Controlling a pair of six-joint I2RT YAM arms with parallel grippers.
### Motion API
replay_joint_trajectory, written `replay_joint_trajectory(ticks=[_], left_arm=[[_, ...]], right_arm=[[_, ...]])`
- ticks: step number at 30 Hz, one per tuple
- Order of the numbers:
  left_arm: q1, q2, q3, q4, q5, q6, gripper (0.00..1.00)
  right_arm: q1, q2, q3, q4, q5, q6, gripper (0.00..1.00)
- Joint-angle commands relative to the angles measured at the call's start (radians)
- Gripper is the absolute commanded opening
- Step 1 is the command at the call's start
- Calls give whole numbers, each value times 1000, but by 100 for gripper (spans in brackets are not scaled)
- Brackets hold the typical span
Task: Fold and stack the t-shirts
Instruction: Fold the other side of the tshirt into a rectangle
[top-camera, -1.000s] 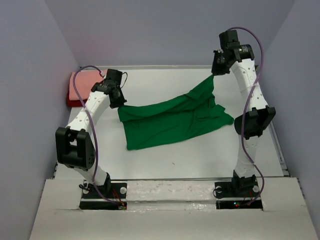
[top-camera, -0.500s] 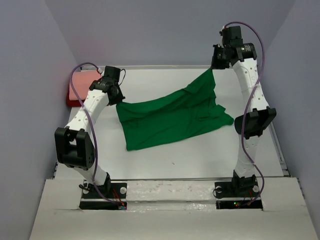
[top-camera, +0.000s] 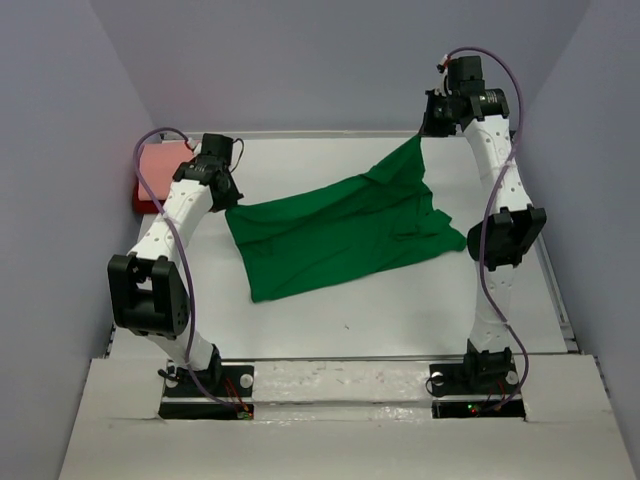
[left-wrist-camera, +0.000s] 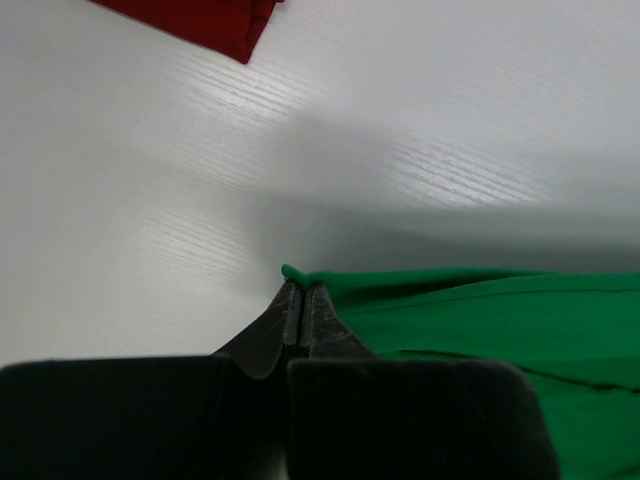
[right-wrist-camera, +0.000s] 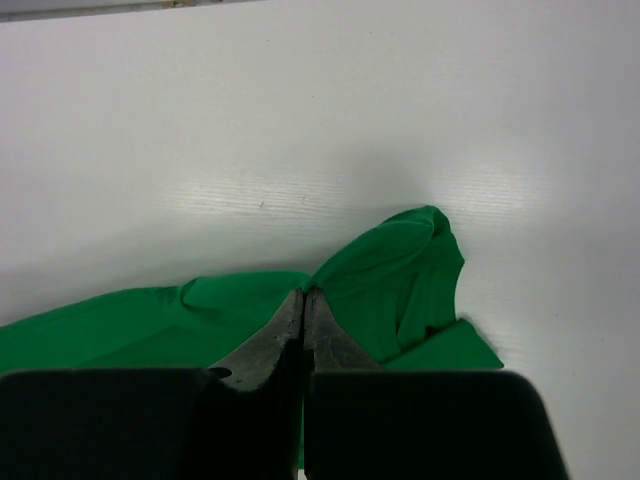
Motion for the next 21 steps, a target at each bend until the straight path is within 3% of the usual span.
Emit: replay_joint_trajectory(ticks=[1,14,21], left_arm=[[14,1,-7,17,-26,15,0],[40,-8,-33,18,-40,18,0],[76,30,-25,14,-32,3,0]], right_arm=[[-29,26,60,75,-78,-17,0],[-56,26,75,104,-162,-6,0],[-65,52,45,58,-113,18,0]])
